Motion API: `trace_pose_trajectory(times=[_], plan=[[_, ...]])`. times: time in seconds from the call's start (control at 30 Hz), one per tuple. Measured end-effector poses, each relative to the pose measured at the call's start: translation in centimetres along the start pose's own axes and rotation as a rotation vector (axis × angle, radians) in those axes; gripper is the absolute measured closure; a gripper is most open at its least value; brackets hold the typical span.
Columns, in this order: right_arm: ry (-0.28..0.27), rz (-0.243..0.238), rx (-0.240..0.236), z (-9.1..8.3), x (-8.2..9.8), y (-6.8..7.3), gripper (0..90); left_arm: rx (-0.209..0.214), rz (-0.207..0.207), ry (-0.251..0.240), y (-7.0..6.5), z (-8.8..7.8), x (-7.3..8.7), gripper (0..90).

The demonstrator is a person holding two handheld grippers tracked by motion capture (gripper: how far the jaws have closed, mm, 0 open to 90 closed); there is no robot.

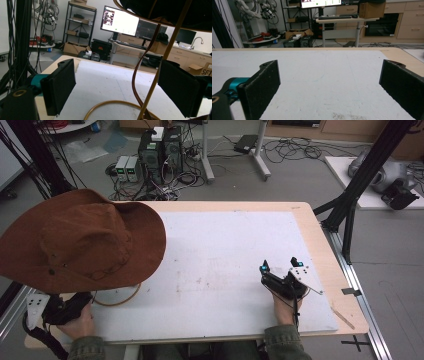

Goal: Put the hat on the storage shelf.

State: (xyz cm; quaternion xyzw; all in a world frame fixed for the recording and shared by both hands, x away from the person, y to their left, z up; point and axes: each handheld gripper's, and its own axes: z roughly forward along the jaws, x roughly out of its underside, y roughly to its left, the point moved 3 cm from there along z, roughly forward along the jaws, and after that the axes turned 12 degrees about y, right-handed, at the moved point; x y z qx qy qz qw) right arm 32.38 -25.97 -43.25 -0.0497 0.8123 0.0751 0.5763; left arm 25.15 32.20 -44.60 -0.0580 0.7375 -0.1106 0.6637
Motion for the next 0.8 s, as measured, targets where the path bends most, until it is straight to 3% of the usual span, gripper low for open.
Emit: trace_pose_trajectory(times=[0.8], plan=[[-0.009,0.067,-0.013,-0.41,0.02,-0.77,2.5,0.001,-0.010,-0.001,0.17,-0.04,0.01,15.1]])
